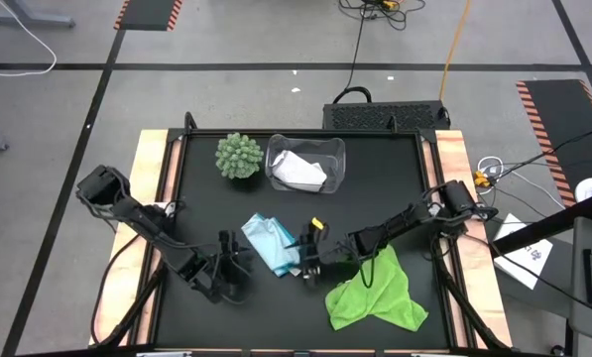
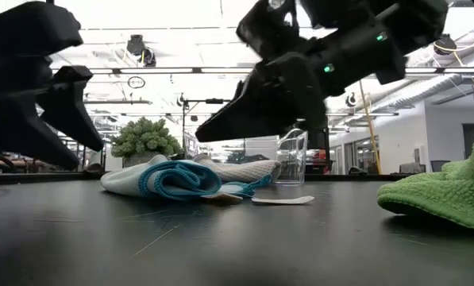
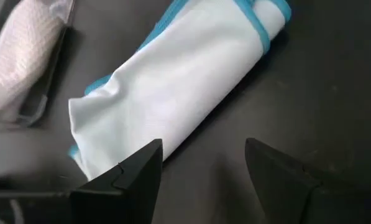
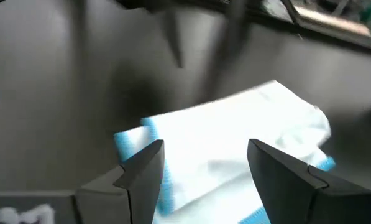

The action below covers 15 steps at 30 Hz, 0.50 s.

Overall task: Fold microfiber towels
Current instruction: Put the folded blue towel into the transparent bin

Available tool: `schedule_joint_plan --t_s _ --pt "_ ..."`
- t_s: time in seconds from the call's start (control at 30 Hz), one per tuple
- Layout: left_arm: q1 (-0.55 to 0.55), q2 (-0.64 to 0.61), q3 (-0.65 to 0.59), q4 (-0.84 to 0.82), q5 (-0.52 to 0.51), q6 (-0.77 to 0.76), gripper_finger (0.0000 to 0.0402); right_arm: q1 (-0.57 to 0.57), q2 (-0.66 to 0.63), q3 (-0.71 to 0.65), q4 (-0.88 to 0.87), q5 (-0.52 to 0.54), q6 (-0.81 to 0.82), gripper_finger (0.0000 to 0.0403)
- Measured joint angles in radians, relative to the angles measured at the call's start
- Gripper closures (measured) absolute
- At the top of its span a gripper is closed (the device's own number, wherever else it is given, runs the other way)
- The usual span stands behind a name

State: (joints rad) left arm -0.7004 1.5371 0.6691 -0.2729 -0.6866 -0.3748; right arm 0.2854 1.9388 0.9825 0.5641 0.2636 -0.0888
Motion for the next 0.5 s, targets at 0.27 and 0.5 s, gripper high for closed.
schedule_joint_plan --t_s 0.27,0.5 --pt "-0.035 0.003 -0.006 0.092 -0.063 0.195 0.017 -0.088 0.0 0.0 -0.006 -0.061 0.198 0.0181" --pt "-0.027 0.146 0.01 0.122 -0.067 0.368 0.017 -0.134 0.0 -0.009 -0.002 -0.155 0.31 0.0181"
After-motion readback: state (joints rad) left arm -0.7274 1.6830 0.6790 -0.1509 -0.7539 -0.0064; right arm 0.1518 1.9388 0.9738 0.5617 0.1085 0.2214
